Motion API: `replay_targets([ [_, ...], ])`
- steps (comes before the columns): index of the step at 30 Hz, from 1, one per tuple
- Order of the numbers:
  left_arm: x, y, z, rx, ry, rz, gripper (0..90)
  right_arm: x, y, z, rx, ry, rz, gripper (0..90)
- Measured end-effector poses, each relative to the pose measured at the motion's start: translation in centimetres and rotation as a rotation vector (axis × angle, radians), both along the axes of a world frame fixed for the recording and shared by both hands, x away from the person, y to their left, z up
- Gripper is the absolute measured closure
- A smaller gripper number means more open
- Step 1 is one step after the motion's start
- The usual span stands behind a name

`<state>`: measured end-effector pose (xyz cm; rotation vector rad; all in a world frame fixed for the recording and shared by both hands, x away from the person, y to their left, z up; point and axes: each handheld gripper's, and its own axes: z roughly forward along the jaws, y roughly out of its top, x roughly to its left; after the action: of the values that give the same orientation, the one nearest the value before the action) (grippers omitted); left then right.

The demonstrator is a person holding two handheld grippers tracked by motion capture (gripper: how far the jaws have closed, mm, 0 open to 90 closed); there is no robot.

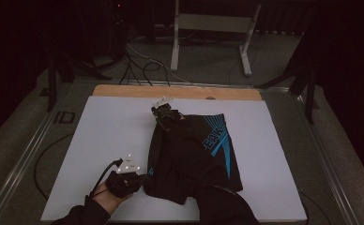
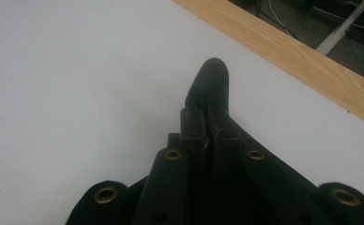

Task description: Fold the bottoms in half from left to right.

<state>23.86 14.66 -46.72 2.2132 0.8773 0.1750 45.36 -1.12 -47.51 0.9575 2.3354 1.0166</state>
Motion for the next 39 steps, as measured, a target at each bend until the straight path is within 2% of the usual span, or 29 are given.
replay_targets([
  [17,0.3,-2.0,0.6,0.0,-0.002,-0.039,86.5,-0.4,-3.3,1.1,0.007,-0.018,-0.025,86.8],
  [29,0.6,-4.2,1.8,-0.004,-0.03,-0.08,86.5,-0.8,-6.0,1.9,0.034,-0.036,-0.068,86.9],
  [39,0.8,-6.0,2.0,-0.007,-0.035,-0.112,86.5,-1.0,-8.1,2.4,0.035,-0.045,-0.09,86.9],
])
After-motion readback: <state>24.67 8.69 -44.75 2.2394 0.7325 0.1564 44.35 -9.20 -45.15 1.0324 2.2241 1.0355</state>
